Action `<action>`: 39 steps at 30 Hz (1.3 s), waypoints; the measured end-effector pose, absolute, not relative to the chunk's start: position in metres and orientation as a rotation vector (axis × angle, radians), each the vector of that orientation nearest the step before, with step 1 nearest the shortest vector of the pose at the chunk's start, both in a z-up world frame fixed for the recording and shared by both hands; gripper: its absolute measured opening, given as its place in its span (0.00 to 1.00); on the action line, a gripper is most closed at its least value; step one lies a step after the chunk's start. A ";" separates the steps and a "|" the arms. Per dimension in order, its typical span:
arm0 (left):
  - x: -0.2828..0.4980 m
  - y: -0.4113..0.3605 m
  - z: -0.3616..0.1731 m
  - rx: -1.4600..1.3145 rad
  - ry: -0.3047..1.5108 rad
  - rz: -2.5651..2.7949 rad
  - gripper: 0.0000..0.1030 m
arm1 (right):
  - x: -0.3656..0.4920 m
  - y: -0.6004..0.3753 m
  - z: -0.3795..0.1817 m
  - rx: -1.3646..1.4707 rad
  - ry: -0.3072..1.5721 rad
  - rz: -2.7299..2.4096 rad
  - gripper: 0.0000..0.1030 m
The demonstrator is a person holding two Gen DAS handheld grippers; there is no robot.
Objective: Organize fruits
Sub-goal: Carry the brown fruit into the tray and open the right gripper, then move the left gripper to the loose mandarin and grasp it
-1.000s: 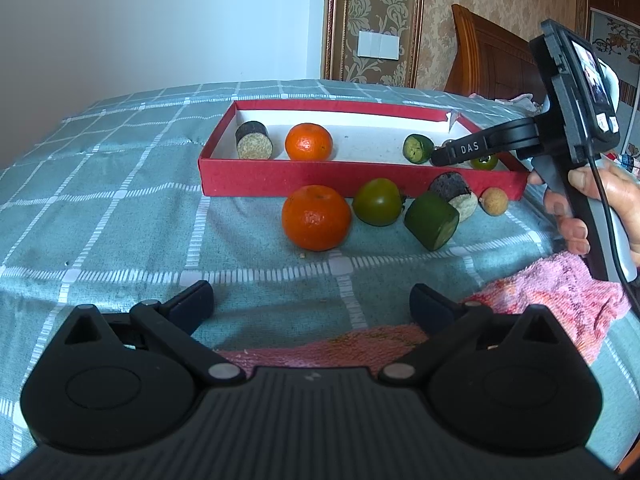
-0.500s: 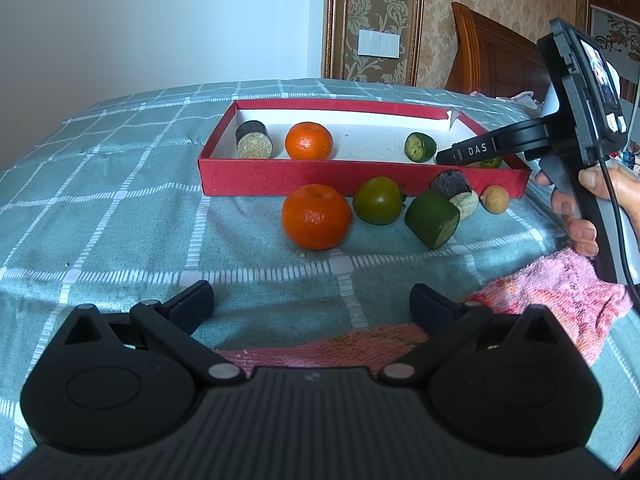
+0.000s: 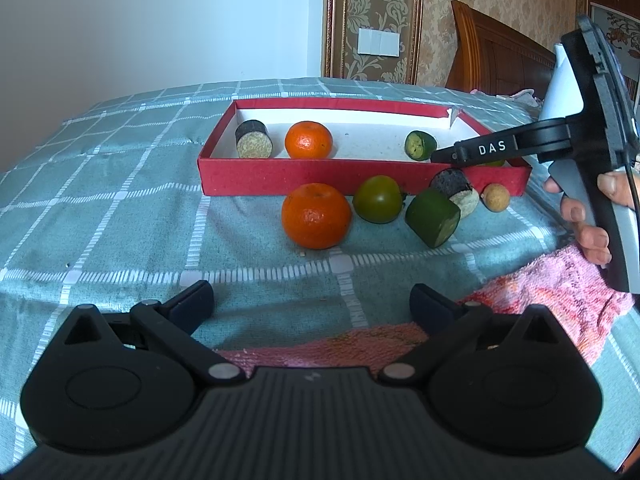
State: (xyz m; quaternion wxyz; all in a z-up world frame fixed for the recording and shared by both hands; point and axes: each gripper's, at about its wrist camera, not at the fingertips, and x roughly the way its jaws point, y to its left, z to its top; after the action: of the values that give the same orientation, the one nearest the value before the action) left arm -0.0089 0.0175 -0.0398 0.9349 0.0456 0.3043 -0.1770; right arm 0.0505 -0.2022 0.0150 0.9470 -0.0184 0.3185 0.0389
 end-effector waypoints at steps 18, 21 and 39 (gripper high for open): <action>-0.010 0.022 -0.039 0.054 0.613 -0.313 1.00 | 0.004 -0.211 0.032 0.007 0.495 0.072 0.71; -0.009 0.027 -0.037 0.018 0.605 -0.297 1.00 | -0.005 -0.213 0.034 0.033 0.458 0.061 0.81; 0.024 -0.009 -0.024 0.123 0.568 -0.245 0.81 | -0.005 -0.208 0.029 0.010 0.464 0.021 0.81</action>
State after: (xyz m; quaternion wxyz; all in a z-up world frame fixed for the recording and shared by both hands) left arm 0.0244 -0.0092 -0.0236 0.9507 0.0607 0.2794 -0.1205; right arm -0.0053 -0.2083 0.0288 0.9731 0.0049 0.2299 0.0103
